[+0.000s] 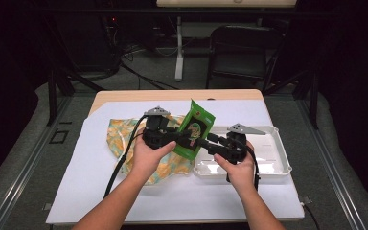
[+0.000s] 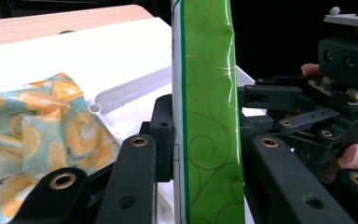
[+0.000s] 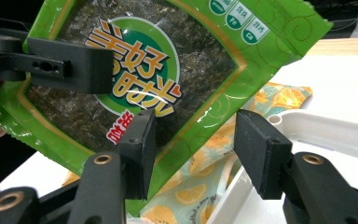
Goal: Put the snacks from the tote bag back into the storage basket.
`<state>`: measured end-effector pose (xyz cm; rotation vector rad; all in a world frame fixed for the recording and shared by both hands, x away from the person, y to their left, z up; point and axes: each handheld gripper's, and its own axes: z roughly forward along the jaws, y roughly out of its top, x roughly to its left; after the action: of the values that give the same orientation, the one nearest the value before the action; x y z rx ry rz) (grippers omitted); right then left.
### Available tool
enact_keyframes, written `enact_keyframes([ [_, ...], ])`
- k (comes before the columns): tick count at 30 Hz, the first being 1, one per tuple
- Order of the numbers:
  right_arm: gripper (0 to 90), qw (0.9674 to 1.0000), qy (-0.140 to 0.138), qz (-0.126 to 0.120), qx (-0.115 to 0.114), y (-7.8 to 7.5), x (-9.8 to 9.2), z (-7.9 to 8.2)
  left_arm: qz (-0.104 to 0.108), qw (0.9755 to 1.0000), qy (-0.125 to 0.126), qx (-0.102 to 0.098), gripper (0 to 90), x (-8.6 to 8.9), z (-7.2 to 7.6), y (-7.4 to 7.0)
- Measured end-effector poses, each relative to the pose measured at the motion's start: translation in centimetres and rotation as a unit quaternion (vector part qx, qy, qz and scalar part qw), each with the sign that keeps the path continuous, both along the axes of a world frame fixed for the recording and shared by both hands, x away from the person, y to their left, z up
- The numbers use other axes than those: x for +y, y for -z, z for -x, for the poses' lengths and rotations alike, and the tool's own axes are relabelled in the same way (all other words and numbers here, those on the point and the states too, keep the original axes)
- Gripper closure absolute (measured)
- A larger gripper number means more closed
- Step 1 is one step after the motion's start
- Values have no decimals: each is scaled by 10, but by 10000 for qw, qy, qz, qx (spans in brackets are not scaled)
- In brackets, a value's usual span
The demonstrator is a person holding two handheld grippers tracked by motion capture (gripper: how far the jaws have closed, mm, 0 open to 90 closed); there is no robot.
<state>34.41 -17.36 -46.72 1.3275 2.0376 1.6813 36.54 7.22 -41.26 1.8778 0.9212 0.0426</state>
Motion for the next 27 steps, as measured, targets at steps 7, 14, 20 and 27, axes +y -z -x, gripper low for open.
enact_keyframes([
  [7,466,9999,-46,-67,70,2,-2,-2,65,10000,28,-48,719,-4,0,2],
  [14,456,9995,-85,-242,179,3,-5,-5,131,9999,73,-67,719,-6,-1,5],
  [20,463,9989,-94,-368,260,4,-9,-6,177,9998,113,-57,718,-8,-3,7],
  [27,534,9984,156,-466,274,3,-16,-5,131,9997,198,113,723,-14,-6,15],
])
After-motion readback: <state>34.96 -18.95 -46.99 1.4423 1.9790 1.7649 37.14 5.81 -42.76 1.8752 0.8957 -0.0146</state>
